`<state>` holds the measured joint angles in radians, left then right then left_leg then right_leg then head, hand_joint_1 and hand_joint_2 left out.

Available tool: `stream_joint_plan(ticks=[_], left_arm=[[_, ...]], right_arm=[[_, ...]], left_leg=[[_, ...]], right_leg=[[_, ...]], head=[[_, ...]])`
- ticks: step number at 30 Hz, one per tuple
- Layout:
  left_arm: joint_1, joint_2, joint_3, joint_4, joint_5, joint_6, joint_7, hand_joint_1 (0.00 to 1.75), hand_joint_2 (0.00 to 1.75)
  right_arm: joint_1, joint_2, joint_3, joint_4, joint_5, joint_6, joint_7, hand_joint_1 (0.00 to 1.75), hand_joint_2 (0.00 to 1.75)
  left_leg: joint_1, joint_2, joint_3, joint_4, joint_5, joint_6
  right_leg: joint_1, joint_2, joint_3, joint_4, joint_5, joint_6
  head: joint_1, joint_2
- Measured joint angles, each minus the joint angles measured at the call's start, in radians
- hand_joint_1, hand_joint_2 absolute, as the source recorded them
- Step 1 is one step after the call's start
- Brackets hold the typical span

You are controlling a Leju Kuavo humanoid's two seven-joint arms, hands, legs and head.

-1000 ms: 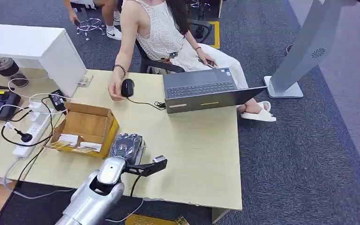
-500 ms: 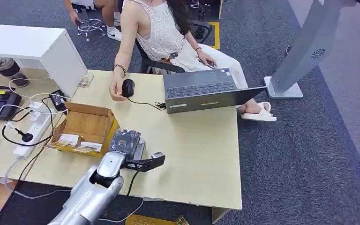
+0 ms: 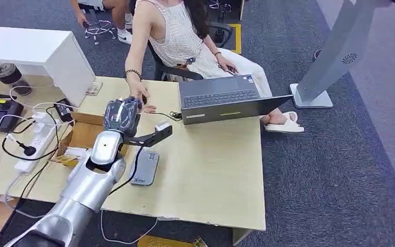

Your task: Pass the card to the sensor for recognition and then transmit it.

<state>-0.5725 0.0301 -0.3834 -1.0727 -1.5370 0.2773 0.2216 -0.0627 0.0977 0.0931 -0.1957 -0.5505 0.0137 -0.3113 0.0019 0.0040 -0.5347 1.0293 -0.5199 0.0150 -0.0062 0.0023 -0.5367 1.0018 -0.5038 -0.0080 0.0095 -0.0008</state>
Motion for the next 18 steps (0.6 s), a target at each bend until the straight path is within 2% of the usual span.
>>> stream_joint_plan(ticks=[3, 9, 13, 14, 18], left_arm=[[-0.018, 0.006, 0.007, 0.010, -0.009, 0.017, 0.012, 1.75, 1.75], [-0.188, 0.024, 0.029, 0.100, -0.006, 0.001, 0.018, 1.75, 1.75], [-0.245, 0.027, 0.039, 0.142, -0.005, -0.017, 0.007, 1.75, 1.75], [-0.251, 0.027, 0.039, 0.149, -0.003, -0.018, 0.004, 0.00, 1.75], [-0.253, 0.028, 0.041, 0.170, 0.021, -0.028, -0.013, 0.00, 1.75]], right_arm=[[-0.001, 0.001, 0.000, 0.000, 0.008, 0.002, 0.000, 0.00, 1.75], [-0.007, 0.002, 0.000, 0.000, 0.018, 0.002, 0.015, 0.00, 1.75], [-0.010, 0.002, 0.000, 0.000, 0.024, 0.005, 0.018, 0.00, 1.75], [-0.011, 0.002, 0.000, 0.000, 0.027, 0.005, 0.018, 0.00, 1.75], [-0.012, 0.002, 0.000, 0.000, 0.030, 0.006, 0.018, 0.00, 1.75]], left_leg=[[0.000, 0.000, -0.001, 0.000, 0.000, 0.000], [0.000, 0.000, -0.002, 0.000, 0.000, 0.000], [0.000, 0.000, -0.002, 0.000, 0.001, 0.001], [0.000, 0.000, -0.002, 0.000, 0.001, 0.001], [0.000, 0.000, -0.002, 0.000, 0.001, 0.001]], right_leg=[[0.000, 0.000, -0.001, 0.000, 0.000, 0.000], [0.000, 0.000, -0.002, 0.000, 0.001, 0.000], [0.000, 0.000, -0.002, 0.000, 0.001, 0.000], [0.000, 0.000, -0.002, 0.000, 0.001, 0.000], [0.000, 0.000, -0.002, 0.000, 0.001, 0.000]], head=[[0.000, 0.000], [-0.001, 0.000], [0.000, 0.000], [0.000, 0.000], [0.000, 0.000]])
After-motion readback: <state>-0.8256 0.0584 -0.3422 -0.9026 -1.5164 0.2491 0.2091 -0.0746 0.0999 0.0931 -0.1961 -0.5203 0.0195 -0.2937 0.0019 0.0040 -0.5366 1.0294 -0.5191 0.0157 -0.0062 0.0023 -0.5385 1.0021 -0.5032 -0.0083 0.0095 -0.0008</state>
